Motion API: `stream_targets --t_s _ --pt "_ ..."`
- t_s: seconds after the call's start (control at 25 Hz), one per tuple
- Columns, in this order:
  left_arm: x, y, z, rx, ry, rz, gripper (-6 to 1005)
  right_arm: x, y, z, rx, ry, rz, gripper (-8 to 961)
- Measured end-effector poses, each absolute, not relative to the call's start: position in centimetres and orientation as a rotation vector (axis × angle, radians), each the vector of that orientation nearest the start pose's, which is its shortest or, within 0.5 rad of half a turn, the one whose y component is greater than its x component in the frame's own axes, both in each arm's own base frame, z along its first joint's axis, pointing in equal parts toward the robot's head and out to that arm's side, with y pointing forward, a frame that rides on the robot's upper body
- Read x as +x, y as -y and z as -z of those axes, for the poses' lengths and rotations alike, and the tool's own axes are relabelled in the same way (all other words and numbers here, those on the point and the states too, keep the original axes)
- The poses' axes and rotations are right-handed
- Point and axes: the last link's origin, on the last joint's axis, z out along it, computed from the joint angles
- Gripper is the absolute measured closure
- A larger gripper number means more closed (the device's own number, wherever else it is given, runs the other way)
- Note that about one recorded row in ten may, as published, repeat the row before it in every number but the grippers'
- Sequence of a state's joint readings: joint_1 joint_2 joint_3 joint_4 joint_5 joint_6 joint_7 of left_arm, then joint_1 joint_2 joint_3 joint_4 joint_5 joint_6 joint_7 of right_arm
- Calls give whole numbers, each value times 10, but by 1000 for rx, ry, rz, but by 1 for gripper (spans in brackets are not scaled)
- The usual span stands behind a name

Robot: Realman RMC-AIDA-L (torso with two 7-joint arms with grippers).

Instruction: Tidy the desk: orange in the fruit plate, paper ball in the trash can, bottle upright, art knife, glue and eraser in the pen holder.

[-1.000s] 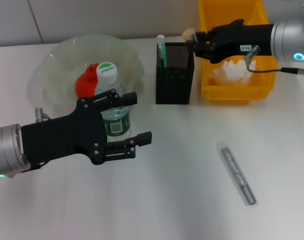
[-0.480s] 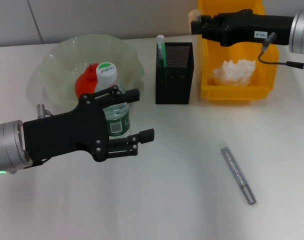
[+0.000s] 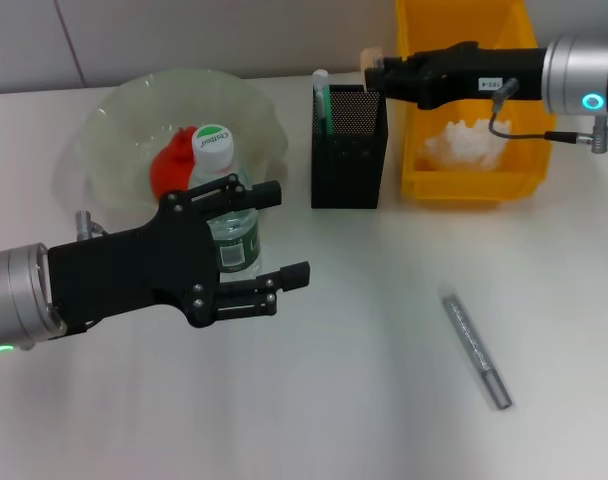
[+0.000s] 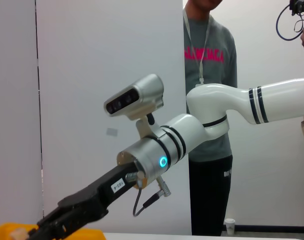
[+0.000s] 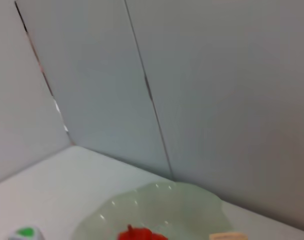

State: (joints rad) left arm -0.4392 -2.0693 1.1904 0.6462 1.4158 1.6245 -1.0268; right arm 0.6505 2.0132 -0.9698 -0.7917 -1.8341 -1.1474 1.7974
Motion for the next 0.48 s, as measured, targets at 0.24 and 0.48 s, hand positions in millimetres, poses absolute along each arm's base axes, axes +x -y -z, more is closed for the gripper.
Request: stream_targets --t_s 0.24,0.48 --pt "-209 -300 24 -2750 49 1101 184 207 -431 -17 -2471 -767 -509 691" --pt "-208 -300 24 -2752 44 1101 184 203 -438 -7 -2485 -745 -466 660"
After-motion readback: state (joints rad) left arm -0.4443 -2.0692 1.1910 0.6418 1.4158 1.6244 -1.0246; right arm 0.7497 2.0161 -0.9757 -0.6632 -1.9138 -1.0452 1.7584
